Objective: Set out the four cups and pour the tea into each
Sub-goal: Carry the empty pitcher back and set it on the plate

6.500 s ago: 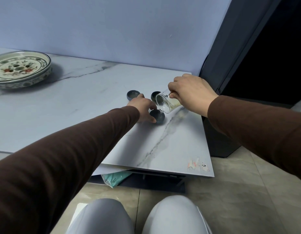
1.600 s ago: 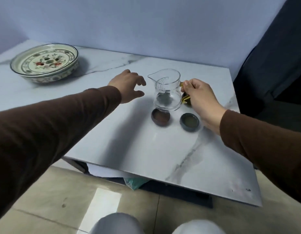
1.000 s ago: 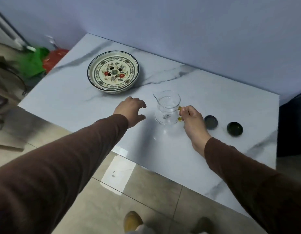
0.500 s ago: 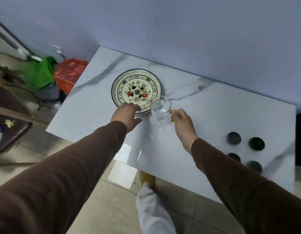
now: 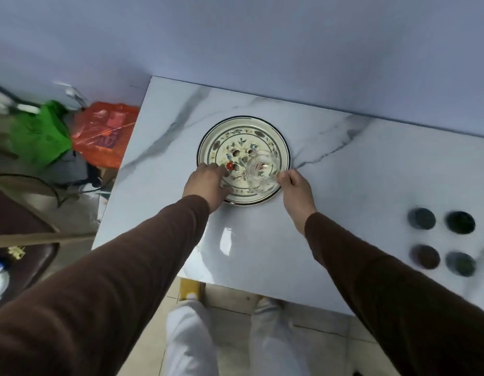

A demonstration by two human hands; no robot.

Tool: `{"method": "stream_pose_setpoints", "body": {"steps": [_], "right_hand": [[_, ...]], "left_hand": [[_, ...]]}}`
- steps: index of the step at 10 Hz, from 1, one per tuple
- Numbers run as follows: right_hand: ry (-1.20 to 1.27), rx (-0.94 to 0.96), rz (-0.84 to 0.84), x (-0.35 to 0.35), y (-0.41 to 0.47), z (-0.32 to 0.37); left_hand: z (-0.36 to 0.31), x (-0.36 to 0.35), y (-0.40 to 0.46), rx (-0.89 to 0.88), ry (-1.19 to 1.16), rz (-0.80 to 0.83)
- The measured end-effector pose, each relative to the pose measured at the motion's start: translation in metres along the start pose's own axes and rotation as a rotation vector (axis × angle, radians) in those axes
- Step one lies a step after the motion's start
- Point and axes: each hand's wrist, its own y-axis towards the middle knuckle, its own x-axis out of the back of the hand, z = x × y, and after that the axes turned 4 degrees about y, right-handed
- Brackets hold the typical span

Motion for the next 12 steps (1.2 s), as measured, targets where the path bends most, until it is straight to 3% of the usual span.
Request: {"method": "stream_pose_setpoints", "body": {"steps": [3,7,9,11,12], "right_hand": [[0.043,-0.006,-0.058,-0.056,0.034,0.009],[-0.014,-0.007,-0.040,-0.064,0.052,-0.007],[-0.175,0.047,-0.047,-0.057,0.050,0.004],[-0.457,-0.026,0.008,-0.022,0.005,0.031],[-0.599,0.087,0.027,0.005,-0.029,0.075]], "left_hand": [[0.051,0.001,0.034,-0.152,0.015,0.046],[0.065,-0.003,0.054,-0.223,0.040,0.056],[0.056,0.004,0.051,-0.208,0.065,0.105],[0.043,0.047,0.027,-0.183,0.074,0.182],[0.029,0.097,0.011,-0.225,0.056,0.152]]}}
